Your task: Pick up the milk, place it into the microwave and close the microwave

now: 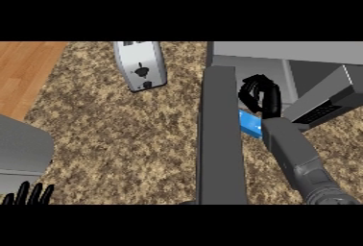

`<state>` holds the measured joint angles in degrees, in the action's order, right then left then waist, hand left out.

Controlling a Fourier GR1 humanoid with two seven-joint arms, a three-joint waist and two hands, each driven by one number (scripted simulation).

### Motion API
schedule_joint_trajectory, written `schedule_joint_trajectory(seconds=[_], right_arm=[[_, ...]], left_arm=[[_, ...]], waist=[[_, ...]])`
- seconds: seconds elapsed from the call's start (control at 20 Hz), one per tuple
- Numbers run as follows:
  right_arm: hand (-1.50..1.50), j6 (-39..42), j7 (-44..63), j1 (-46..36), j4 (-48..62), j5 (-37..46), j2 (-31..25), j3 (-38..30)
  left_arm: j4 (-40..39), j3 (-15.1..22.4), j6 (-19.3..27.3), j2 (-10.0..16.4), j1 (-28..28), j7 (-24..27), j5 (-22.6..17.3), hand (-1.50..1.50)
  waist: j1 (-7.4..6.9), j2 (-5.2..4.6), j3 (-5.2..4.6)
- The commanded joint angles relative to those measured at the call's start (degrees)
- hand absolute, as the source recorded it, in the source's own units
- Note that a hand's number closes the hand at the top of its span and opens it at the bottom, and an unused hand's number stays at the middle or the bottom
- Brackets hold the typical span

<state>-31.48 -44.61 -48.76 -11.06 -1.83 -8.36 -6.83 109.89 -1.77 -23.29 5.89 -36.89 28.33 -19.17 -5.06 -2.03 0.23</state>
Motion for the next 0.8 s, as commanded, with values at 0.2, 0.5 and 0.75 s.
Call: schedule_joint_trajectory(seconds=[0.2, 0.5, 0.75], right_arm=[[1.5, -6.2, -2.8, -3.57, 2.3, 2.46, -3.34, 0.42], [1.5, -6.02, -4.56, -6.35, 0.52, -0.54, -1.91, -3.19], [1.5, -12.48, -7.3, -5.77, 1.26, 1.53, -4.33, -2.64]], left_arm=[[0.92, 1.36, -1.39, 0.24, -0.35, -0.16, 0.26, -1.5], [-2.28, -0.17, -0.03, 0.01, 3.29, -0.35, 0.23, -1.5], [-3.03, -0.42, -0.43, 0.54, 3.05, 0.19, 1.22, -1.5]], waist=[[-2.15, -0.87, 0.15], [-2.0, -1.15, 0.17], [-2.34, -1.34, 0.08]])
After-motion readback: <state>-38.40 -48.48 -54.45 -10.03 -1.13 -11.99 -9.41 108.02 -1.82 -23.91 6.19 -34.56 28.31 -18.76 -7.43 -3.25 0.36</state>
